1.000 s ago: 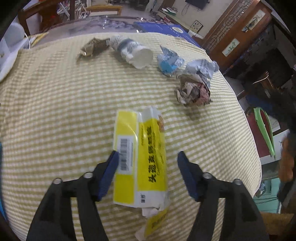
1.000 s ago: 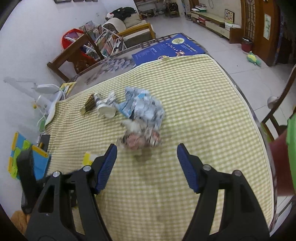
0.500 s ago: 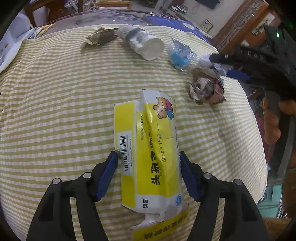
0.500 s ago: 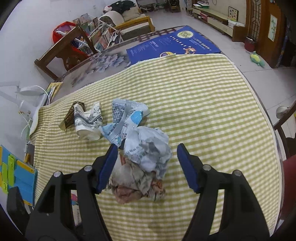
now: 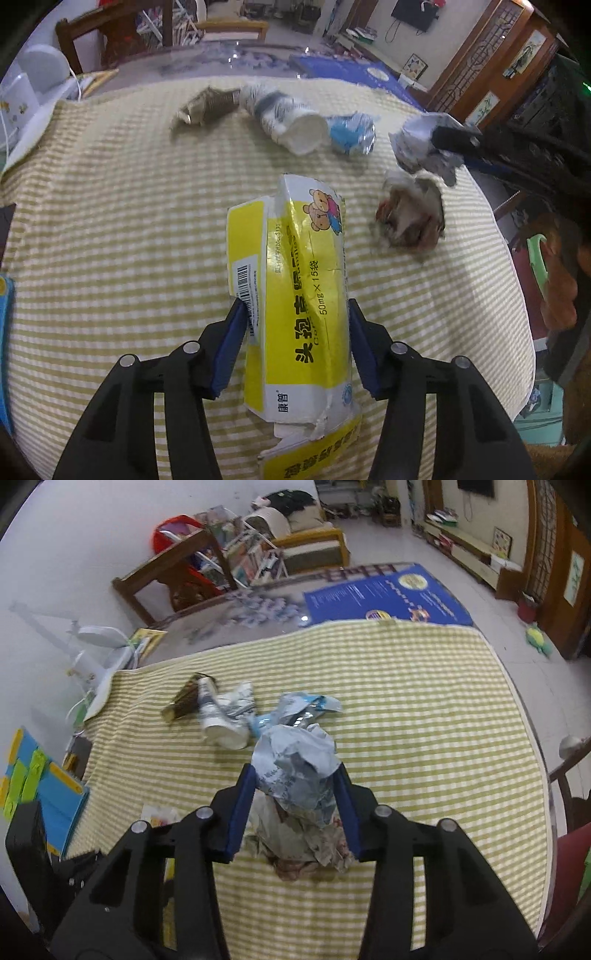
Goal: Collect trash
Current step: 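Grasp the crumpled white paper with the right tool, then carry the yellow tissue pack and crumpled paper over the red bin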
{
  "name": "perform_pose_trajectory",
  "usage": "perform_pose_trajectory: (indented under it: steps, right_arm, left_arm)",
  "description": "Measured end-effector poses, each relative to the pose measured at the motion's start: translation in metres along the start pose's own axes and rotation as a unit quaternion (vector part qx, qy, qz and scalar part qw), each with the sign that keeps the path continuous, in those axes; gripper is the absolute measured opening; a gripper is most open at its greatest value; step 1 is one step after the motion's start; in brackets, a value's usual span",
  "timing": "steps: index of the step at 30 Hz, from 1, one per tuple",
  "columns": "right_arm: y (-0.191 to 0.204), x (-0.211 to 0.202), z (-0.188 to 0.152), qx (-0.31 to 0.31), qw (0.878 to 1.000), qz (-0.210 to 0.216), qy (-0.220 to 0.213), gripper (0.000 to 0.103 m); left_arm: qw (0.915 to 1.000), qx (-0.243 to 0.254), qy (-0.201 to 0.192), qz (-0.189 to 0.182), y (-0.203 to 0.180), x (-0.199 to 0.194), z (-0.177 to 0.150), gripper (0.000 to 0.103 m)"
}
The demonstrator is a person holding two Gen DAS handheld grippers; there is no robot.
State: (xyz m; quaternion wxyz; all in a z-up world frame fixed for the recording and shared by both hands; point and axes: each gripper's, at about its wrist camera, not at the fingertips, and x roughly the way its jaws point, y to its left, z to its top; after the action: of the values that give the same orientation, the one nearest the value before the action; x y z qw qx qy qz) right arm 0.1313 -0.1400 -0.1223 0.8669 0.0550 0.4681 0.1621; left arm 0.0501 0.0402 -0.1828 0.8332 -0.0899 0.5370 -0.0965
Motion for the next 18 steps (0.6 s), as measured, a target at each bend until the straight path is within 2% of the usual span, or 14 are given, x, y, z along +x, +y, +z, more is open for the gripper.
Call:
perform_pose_trajectory:
  steps: [8, 14, 18]
  right_arm:
    - [0.012, -0.047, -0.019, 0.003, 0.999, 0.016, -0.040, 0.042]
    - [0.019, -0.083, -0.028, 0.008, 0.997, 0.014, -0.073, 0.042]
    - [0.024, -0.100, -0.033, 0.005, 0.996, 0.010, -0.090, 0.042]
  left_arm:
    - [0.9987, 0.015, -0.047, 0.013, -0.010, -0.030, 0.013, 0.051]
    - [0.9949, 0.030, -0.095, 0.017, -0.022, -0.062, 0.019, 0.052]
    - [0.9930, 0.029, -0.113, 0.017, -0.025, -0.077, 0.016, 0.052]
